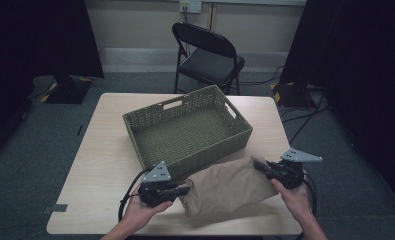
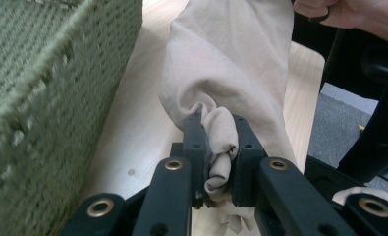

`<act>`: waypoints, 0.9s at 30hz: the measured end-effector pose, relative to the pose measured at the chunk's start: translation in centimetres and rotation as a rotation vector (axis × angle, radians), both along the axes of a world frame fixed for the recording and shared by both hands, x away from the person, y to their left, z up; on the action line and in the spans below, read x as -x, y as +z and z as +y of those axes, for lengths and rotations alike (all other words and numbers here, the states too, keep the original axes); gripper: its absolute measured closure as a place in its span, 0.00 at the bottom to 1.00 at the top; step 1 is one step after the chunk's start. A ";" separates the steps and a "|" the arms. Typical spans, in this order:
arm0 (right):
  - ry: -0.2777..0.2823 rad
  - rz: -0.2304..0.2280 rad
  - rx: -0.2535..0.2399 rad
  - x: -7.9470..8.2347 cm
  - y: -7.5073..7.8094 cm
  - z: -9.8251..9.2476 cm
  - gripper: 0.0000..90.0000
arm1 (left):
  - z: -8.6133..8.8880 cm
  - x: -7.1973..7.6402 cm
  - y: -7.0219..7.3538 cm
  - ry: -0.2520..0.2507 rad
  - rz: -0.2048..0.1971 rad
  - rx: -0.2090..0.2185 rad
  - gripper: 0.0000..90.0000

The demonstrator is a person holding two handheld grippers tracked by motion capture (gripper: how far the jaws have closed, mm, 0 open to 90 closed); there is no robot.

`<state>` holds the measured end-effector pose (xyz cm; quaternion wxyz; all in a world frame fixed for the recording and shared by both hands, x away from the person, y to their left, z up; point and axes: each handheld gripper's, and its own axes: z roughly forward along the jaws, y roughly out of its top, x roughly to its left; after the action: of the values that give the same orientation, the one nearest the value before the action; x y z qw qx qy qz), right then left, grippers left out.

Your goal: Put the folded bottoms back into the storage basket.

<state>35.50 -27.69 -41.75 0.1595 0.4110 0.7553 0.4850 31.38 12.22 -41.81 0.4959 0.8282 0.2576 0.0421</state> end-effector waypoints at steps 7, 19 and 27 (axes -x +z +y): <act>-0.004 -0.026 -0.012 0.0 1.0 -0.1 0.85 | -0.1 -0.1 0.5 0.003 -0.012 0.006 0.90; -0.005 -0.069 -0.030 0.1 3.0 -0.2 0.85 | 0.1 -0.1 2.8 0.002 -0.060 0.043 0.90; 0.004 -0.096 -0.036 0.0 4.4 -0.5 0.85 | 0.3 -0.1 3.7 0.004 -0.075 0.057 0.90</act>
<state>35.48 -28.24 -37.31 0.1873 0.3886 0.7388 0.5178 31.48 12.50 -38.08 0.5284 0.8112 0.2413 0.0669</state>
